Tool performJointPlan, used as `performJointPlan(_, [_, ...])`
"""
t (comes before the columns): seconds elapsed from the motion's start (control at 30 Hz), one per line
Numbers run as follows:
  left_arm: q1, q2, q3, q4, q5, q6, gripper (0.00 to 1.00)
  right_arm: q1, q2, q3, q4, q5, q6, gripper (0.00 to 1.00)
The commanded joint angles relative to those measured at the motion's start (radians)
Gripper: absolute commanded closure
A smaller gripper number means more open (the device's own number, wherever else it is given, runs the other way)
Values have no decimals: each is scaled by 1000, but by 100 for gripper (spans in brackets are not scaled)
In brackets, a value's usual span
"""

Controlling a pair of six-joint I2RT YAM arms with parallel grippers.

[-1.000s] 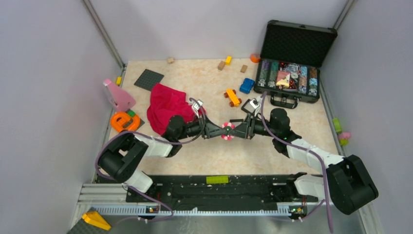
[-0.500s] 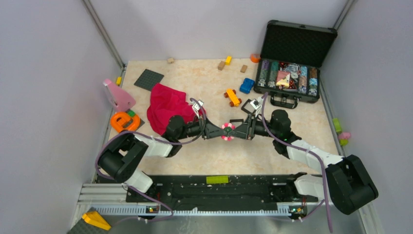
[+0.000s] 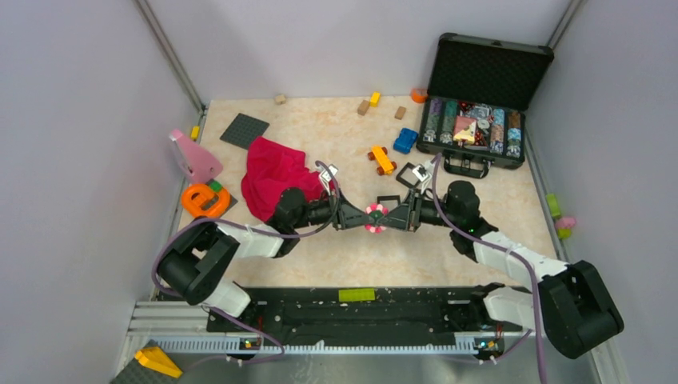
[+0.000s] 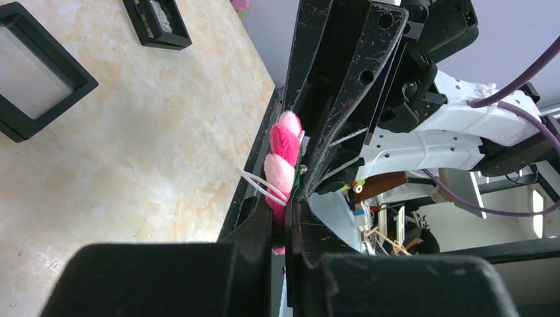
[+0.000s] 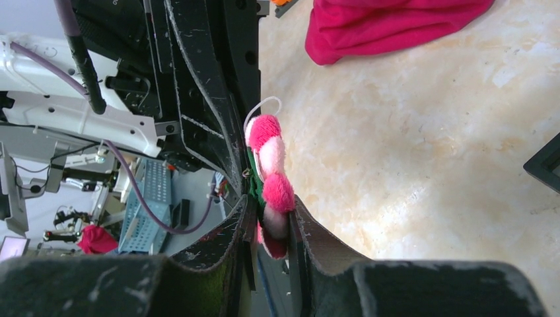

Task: Remove the brooch from the garment
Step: Close the brooch.

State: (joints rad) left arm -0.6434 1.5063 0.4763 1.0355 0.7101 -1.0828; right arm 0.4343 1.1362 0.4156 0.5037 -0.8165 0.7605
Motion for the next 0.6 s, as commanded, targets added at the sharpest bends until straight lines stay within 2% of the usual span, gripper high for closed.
performJointPlan(0.0, [0, -32, 25, -32, -14, 25, 100, -39, -50, -11, 3, -16, -26, 85])
performJointPlan(0.23, [20, -15, 19, 14, 0, -17, 100, -65, -74, -24, -7, -31, -27, 81])
performJointPlan(0.57, [36, 20, 11, 75, 20, -65, 100, -76, -75, -40, 71, -66, 14, 61])
